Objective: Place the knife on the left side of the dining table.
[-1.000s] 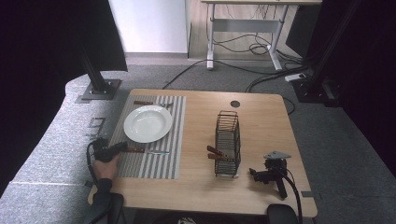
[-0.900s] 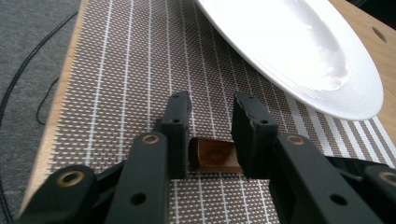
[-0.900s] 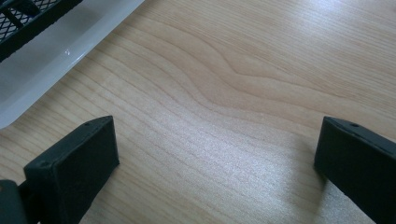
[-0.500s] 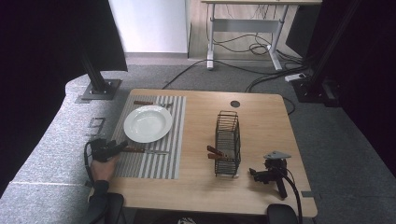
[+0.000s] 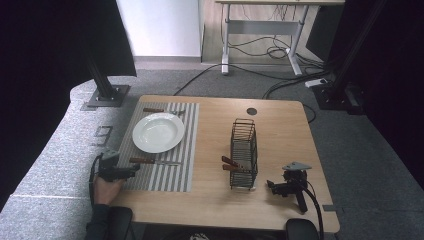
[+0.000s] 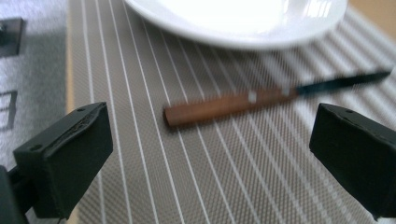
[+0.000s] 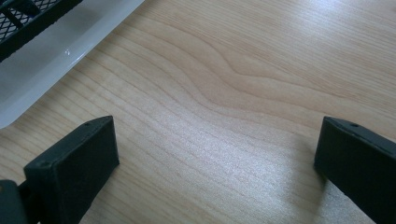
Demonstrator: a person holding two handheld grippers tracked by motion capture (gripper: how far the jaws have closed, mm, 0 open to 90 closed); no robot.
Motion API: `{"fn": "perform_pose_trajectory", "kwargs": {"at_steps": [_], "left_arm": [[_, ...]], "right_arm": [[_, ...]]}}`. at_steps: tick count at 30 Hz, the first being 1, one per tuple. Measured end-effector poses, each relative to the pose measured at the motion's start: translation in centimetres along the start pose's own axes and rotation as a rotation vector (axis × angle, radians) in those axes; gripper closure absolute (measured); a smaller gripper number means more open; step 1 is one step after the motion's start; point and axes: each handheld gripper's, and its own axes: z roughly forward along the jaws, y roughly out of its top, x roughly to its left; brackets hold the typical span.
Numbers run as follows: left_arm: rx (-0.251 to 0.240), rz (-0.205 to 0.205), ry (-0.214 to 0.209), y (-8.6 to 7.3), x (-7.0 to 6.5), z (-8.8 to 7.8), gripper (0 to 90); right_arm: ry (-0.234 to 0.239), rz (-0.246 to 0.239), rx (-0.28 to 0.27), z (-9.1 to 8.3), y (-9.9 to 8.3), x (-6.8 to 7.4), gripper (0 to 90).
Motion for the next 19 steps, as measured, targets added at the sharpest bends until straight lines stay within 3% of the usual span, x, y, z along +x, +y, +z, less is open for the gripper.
{"fn": "perform_pose_trajectory", "kwargs": {"at_steps": [3, 5, 8, 19], "left_arm": [[0.061, 0.011, 0.011, -0.74, -0.37, 0.72, 0.0], [0.068, 0.036, 0.027, -0.65, -0.7, 0.8, 0.0], [0.109, 0.04, 0.037, -0.58, -0.88, 1.2, 0.0], [0.111, 0.035, 0.038, -0.58, -0.91, 1.21, 0.0]], "right_arm": [[0.0, 0.0, 0.0, 0.0, 0.0, 0.0, 0.0], [0.0, 0.0, 0.0, 0.0, 0.01, 0.0, 0.0], [0.0, 0.0, 0.0, 0.0, 0.0, 0.0, 0.0], [0.0, 0.0, 0.0, 0.0, -0.02, -0.01, 0.0]]}}
